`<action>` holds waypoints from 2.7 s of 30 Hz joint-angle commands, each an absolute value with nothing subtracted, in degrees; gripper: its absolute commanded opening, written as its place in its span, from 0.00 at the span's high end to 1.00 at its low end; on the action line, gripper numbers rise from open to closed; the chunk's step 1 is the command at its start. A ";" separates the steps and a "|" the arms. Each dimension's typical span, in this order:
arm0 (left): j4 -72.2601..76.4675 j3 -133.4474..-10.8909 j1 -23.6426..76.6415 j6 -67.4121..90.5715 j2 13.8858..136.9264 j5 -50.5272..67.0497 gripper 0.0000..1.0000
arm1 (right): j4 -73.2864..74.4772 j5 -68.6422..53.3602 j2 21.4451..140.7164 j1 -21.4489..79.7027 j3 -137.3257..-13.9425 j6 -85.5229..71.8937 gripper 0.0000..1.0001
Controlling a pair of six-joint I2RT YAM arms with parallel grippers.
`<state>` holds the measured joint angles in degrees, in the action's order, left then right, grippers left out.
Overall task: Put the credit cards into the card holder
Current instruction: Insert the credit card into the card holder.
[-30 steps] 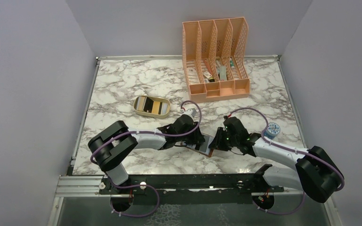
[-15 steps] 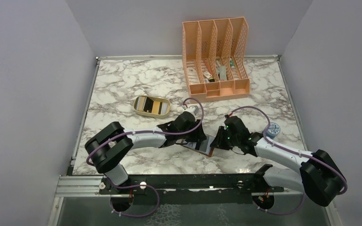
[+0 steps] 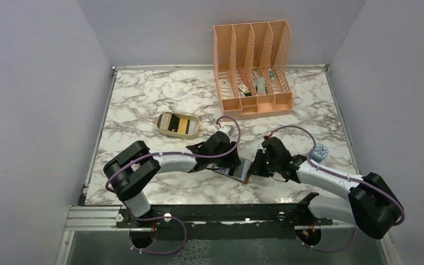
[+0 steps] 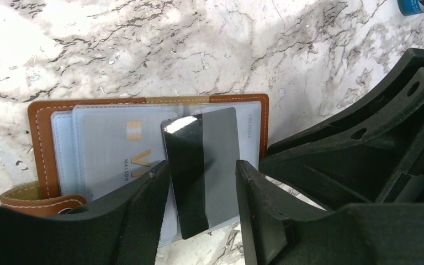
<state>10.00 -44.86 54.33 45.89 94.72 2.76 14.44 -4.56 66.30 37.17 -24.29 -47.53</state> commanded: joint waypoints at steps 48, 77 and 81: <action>-10.38 -45.87 52.40 33.32 83.31 -12.47 0.35 | 11.15 -9.65 62.33 37.53 -23.62 -49.00 0.48; -3.90 -41.78 51.77 35.73 86.34 -1.85 0.60 | 5.98 -8.70 65.45 37.51 -22.49 -52.93 0.36; -2.08 -40.73 51.81 37.10 85.84 -0.20 0.65 | 5.00 -9.84 62.80 37.53 -22.16 -54.25 0.36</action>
<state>-5.50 -42.09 51.33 34.50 87.20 -5.50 8.54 -8.21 65.12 37.17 -22.85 -52.31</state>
